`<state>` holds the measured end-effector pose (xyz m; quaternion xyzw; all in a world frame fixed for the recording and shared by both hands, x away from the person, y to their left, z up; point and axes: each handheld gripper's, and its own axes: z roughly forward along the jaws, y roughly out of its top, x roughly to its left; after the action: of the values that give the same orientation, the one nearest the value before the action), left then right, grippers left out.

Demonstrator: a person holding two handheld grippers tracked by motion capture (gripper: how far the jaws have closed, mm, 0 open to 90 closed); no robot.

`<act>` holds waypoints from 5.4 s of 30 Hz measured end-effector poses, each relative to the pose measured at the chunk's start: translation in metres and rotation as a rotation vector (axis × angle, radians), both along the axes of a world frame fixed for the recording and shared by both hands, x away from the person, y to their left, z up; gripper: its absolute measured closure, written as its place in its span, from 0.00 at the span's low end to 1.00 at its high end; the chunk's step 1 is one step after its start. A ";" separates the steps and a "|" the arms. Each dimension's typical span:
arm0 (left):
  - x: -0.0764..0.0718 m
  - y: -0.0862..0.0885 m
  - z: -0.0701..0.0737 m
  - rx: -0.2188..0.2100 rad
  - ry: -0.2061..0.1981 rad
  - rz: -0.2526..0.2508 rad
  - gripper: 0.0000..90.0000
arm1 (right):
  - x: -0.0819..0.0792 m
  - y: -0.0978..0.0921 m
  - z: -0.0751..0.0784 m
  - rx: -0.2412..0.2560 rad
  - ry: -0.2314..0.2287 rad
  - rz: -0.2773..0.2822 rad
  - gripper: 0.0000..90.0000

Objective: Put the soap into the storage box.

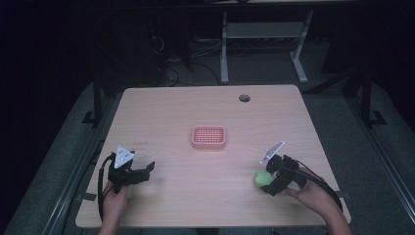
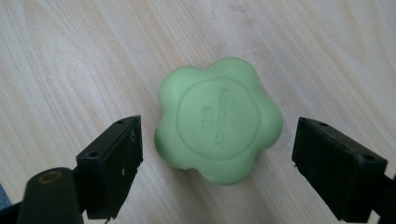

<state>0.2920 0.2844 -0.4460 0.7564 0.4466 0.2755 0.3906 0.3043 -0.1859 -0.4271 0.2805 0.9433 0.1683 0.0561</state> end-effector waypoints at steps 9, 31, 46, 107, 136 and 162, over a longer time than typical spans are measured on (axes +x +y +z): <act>0.000 0.000 0.000 -0.001 -0.002 -0.001 0.16 | 0.006 0.009 -0.006 -0.031 0.012 0.001 0.17; 0.000 0.001 0.000 -0.003 0.001 0.002 0.16 | 0.014 0.024 -0.018 -0.111 0.055 -0.001 0.26; 0.001 0.002 -0.001 -0.003 0.004 0.005 0.16 | 0.018 0.022 -0.018 -0.092 0.099 -0.031 0.28; 0.002 0.009 -0.001 -0.025 0.003 0.028 0.16 | 0.057 0.042 0.015 0.054 0.038 0.014 0.28; 0.003 0.008 -0.001 -0.037 0.002 0.031 0.16 | 0.089 0.067 0.028 0.059 0.037 0.037 0.28; 0.003 0.010 -0.001 -0.052 0.002 0.044 0.16 | 0.117 0.108 0.050 0.059 0.003 0.096 0.28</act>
<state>0.2950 0.2941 -0.4470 0.7362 0.4705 0.2714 0.4037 0.4208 -0.0781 -0.3767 0.2365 0.9504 0.1981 0.0383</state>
